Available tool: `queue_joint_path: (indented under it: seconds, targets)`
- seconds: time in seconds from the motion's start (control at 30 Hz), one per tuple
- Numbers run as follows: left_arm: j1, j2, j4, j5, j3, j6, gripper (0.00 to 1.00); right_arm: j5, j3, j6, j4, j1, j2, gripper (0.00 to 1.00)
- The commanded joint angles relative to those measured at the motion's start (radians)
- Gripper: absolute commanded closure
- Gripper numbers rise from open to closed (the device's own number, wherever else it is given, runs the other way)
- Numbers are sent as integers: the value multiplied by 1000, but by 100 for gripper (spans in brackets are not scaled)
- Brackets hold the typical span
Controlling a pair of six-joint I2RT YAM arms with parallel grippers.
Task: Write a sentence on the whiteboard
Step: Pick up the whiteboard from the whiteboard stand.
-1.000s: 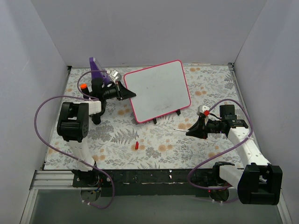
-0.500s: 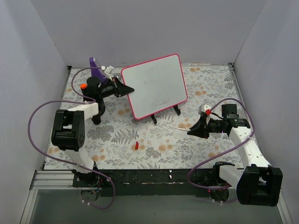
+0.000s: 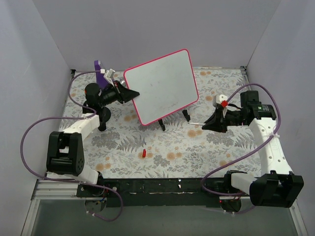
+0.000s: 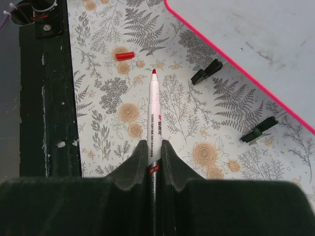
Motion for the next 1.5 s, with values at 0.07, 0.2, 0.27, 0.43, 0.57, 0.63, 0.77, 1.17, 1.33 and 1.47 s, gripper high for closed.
queue_joint_path:
  seconds: [0.07, 0.2, 0.27, 0.43, 0.57, 0.63, 0.77, 1.17, 1.33, 1.47]
  targets:
    - [-93, -247, 86, -63, -102, -21, 100, 50, 111, 79, -79, -1, -65, 99]
    - [-226, -365, 37, -174, -182, 3, 100, 70, 128, 111, -88, 2, -95, 99]
    - [-268, -429, 32, -249, -217, -1, 100, 78, 126, 121, -97, 4, -118, 99]
    - [-392, -525, -14, -367, -308, -1, 100, 89, 121, 125, -123, 5, -167, 99]
    - [-502, -552, -44, -457, -342, 5, 100, 73, 121, 102, -162, 5, -195, 99]
    - [-536, -569, -43, -493, -372, 6, 100, 60, 126, 89, -180, 5, -206, 99]
    - [-604, -609, -35, -568, -421, 8, 100, 55, 112, 84, -189, 8, -232, 99]
    - [-702, -669, -31, -715, -517, -10, 100, -7, 79, 38, -188, 45, -206, 99]
    - [-727, -669, -12, -763, -537, -18, 100, -13, 54, 21, -180, 60, -189, 99]
    - [-747, -640, -3, -777, -537, -21, 100, -8, 43, 19, -150, 83, -181, 99]
